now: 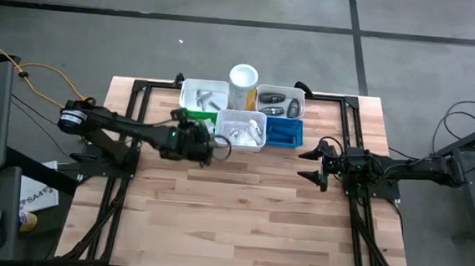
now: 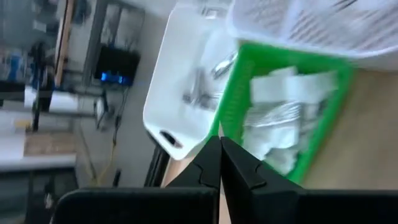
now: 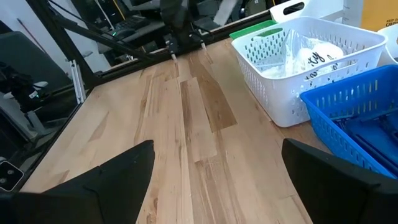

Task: Pick & Place Travel size toiletries
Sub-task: Put the white bandage into the green bin, then return to Home Position

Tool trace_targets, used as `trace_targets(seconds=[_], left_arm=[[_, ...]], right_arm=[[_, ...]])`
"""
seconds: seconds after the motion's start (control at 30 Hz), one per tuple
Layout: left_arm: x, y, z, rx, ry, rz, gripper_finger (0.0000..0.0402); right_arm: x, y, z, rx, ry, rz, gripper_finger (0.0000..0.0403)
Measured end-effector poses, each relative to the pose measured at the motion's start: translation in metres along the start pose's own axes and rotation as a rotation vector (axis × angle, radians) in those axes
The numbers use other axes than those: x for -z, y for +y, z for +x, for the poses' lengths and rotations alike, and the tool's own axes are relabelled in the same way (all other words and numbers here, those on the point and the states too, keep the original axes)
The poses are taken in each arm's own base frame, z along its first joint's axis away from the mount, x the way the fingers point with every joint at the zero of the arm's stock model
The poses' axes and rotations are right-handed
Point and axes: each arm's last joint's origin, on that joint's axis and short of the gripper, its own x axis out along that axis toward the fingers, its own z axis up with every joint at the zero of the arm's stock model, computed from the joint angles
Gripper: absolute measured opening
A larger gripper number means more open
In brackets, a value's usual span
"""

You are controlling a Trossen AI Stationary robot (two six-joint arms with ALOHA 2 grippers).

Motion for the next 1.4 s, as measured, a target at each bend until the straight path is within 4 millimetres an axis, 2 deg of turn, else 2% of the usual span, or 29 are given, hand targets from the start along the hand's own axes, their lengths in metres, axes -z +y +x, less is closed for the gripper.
trace_targets(seconds=[0.1, 0.3, 0.43, 0.53, 0.63, 0.83, 0.97, 1.07, 1.23, 1.4], left_arm=[[0.001, 0.004, 0.023, -0.032, 0.055, -0.012, 0.0000], [0.000, -0.006, 0.065, -0.025, 0.081, 0.037, 0.0000], [-0.002, -0.012, 0.077, -0.025, 0.072, 0.111, 0.0001], [-0.005, -0.014, 0.080, -0.018, 0.055, 0.173, 0.0020], [-0.005, -0.016, 0.080, 0.031, 0.050, 0.192, 0.0061], [-0.005, -0.017, 0.081, 0.018, 0.055, 0.164, 0.0155], [-0.005, -0.019, 0.073, 0.011, 0.009, 0.026, 0.0180], [0.010, -0.026, 0.059, 0.028, -0.090, -0.048, 0.0183], [0.052, -0.038, 0.039, 0.101, -0.293, -0.151, 0.0183], [0.082, -0.034, 0.018, 0.278, -0.500, -0.189, 0.0183]], right_arm=[[0.000, 0.000, 0.000, 0.000, -0.001, 0.000, 0.0346], [0.000, 0.000, 0.000, 0.000, -0.001, 0.000, 0.0346], [0.000, 0.000, 0.000, -0.001, -0.001, 0.000, 0.0346], [0.000, 0.000, 0.000, -0.001, 0.001, 0.000, 0.0346], [0.000, 0.000, 0.000, -0.001, 0.001, 0.000, 0.0346], [0.000, 0.000, 0.000, -0.001, 0.000, 0.000, 0.0346], [0.000, 0.000, 0.000, -0.001, 0.000, 0.000, 0.0346], [0.000, 0.000, 0.000, -0.001, 0.000, 0.000, 0.0346], [0.000, 0.000, 0.000, -0.001, 0.001, 0.000, 0.0346], [0.000, 0.000, 0.000, -0.001, 0.000, 0.000, 0.0346]])
